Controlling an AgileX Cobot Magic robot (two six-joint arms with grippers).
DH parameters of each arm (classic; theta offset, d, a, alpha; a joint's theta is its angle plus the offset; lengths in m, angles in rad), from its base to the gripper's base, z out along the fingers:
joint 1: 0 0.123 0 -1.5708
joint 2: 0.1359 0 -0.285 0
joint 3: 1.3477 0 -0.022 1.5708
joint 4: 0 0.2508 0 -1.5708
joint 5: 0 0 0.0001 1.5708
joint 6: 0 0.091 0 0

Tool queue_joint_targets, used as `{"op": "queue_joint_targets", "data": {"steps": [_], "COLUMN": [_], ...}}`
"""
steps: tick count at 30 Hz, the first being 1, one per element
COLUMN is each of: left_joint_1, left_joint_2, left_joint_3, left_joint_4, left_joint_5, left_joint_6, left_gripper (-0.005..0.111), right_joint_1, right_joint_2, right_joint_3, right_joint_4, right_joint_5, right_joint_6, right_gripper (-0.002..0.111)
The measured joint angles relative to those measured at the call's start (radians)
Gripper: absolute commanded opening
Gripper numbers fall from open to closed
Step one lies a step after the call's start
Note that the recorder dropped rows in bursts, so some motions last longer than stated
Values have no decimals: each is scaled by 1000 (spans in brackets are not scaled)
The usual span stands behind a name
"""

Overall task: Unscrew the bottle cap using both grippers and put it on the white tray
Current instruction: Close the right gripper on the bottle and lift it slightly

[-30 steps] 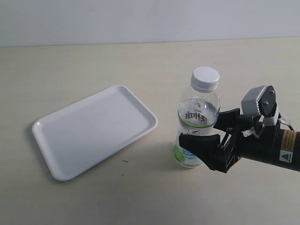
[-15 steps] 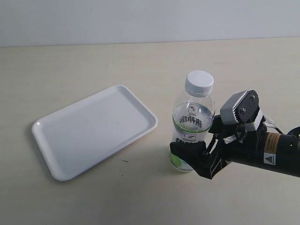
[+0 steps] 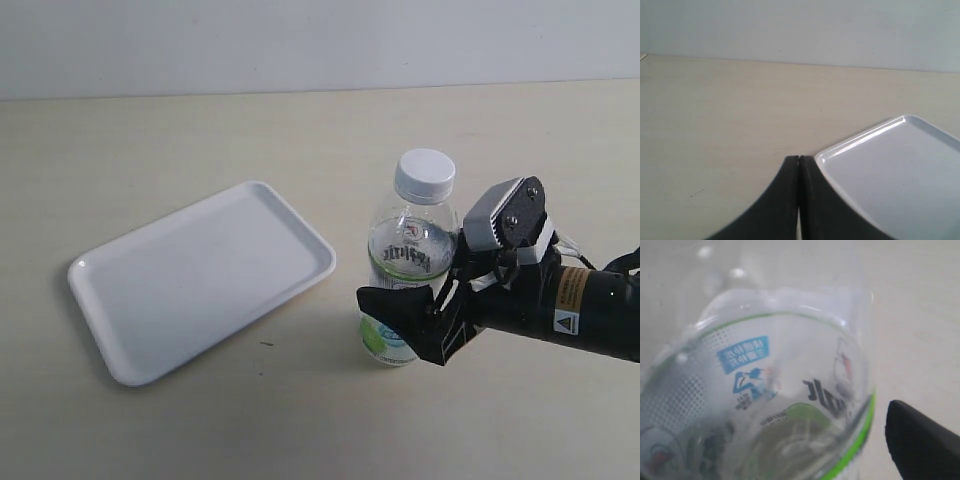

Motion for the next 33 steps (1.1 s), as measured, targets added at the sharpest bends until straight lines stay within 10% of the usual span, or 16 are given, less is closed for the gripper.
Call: {"op": "queue_joint_targets", "data": {"steps": [8, 22, 33], "left_joint_1": [0, 0, 0], "left_joint_2": [0, 0, 0], "left_joint_3": [0, 0, 0], "left_joint_4": [0, 0, 0], "left_joint_5": [0, 0, 0], "left_joint_6": [0, 0, 0], "left_gripper": [0, 0, 0], "right_joint_1": [0, 0, 0], "right_joint_2": [0, -40, -169], "right_joint_3": [-2, -38, -212], "right_joint_4": [-1, -139, -555], "right_joint_5": [6, 87, 322], "right_joint_6": [8, 26, 449], "right_gripper": [-1, 0, 0]}}
